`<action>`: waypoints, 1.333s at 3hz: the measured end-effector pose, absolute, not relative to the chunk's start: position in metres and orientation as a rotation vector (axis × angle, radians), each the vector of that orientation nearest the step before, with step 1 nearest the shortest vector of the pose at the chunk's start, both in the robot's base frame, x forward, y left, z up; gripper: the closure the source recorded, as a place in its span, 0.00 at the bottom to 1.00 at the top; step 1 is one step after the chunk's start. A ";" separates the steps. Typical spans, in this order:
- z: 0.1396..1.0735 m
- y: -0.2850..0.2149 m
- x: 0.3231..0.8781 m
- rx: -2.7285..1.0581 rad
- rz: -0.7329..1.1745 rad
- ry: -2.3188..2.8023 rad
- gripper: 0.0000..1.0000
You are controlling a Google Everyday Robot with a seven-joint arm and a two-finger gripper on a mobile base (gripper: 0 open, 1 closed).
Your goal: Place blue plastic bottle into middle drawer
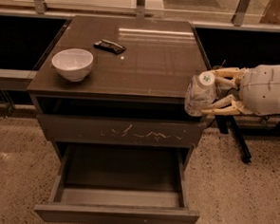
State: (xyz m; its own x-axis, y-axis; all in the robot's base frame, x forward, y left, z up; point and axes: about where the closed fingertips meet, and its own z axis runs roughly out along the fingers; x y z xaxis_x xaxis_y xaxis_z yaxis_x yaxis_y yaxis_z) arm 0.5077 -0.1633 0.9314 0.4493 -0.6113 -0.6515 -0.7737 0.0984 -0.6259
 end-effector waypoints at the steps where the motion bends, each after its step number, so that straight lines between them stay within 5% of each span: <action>1: 0.899 -0.153 0.492 -1.476 0.388 1.385 1.00; 3: 0.805 -0.080 0.408 -1.067 0.959 1.703 1.00; 4: 0.796 -0.067 0.402 -1.082 0.992 1.700 1.00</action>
Offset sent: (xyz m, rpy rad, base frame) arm -0.1586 0.1164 -0.2011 0.4719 1.2314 -0.2389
